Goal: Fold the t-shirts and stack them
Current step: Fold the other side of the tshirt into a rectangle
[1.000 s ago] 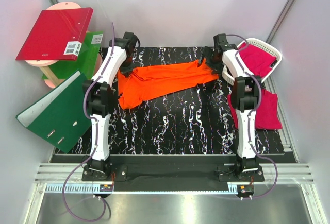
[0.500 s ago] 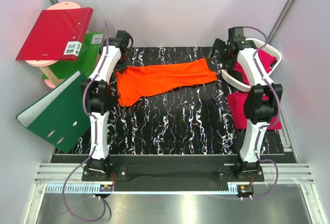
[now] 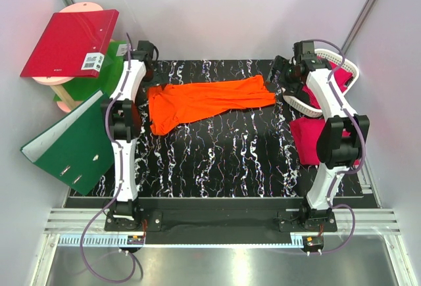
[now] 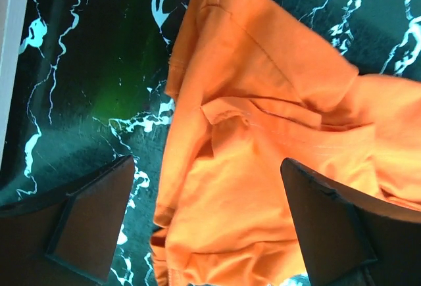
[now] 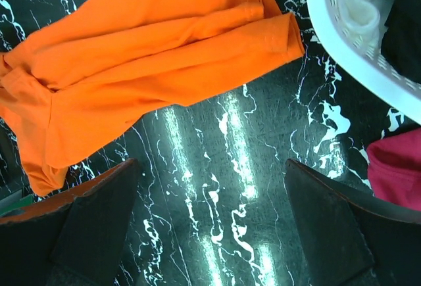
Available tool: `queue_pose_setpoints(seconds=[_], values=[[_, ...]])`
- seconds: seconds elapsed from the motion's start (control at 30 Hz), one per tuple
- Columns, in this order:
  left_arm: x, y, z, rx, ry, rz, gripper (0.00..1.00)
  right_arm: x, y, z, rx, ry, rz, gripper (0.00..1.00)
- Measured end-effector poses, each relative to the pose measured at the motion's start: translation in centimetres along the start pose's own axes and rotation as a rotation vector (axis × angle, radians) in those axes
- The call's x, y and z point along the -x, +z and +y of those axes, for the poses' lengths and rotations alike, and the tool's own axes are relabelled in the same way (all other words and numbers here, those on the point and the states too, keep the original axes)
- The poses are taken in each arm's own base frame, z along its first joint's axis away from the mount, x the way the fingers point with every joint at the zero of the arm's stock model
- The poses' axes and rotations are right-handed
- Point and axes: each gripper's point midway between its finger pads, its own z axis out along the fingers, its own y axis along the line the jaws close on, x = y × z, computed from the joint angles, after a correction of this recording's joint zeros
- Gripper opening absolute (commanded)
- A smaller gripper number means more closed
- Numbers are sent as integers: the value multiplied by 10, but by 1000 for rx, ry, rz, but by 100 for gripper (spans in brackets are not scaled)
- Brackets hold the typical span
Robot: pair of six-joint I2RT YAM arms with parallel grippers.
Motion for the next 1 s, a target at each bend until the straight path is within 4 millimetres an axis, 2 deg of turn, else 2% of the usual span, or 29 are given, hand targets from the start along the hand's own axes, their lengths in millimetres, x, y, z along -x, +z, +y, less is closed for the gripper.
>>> queue_pose_setpoints(seconds=[0.1, 0.17, 0.23, 0.3, 0.37, 0.4, 0.43, 0.47, 0.5, 0.57, 0.63, 0.67, 0.77, 0.87, 0.9, 0.93, 0.97, 1.0], values=[[-15, -1, 0, -1, 45, 26, 99, -5, 1, -3, -4, 1, 12, 100], [-27, -8, -5, -9, 84, 40, 99, -10, 3, -5, -8, 3, 20, 100], [-31, -21, -13, -25, 116, 30, 99, -14, 6, -8, -13, 7, 32, 100], [-39, -42, -32, -59, 164, 1, 99, -17, 7, -8, -9, 12, 42, 100], [-47, -65, -46, -90, 198, -24, 90, -17, 10, -6, 2, 14, 46, 100], [-53, -76, -52, -105, 215, -36, 82, -17, 13, -6, 7, 14, 47, 99], [-60, -86, -57, -119, 230, -44, 55, -18, 16, -5, 13, 16, 52, 99], [-67, -94, -59, -128, 241, -44, 45, -19, 20, -6, 16, 18, 61, 99], [-73, -100, -60, -132, 241, -41, 39, -21, 25, -7, 15, 19, 71, 98], [-88, -104, -52, -124, 250, -20, 38, -26, 38, -12, 4, 22, 93, 98], [-99, -99, -39, -98, 245, 11, 15, -30, 51, -18, -13, 24, 119, 94], [-106, -94, -32, -77, 241, 33, 0, -32, 59, -20, -18, 20, 130, 93], [-120, -82, -16, -28, 232, 80, 0, -32, 81, -25, -32, 9, 151, 90], [-126, -78, -6, 3, 227, 105, 0, -31, 102, -23, -32, 0, 163, 89], [-125, -78, -6, 6, 225, 104, 9, -32, 107, -22, -31, -3, 168, 90], [-125, -78, -5, 9, 223, 104, 25, -32, 109, -21, -30, -4, 171, 89], [-126, -78, -5, 15, 217, 108, 44, -33, 111, -19, -28, -8, 172, 90], [-127, -77, -3, 20, 222, 112, 72, -32, 111, -17, -24, -11, 171, 90]])
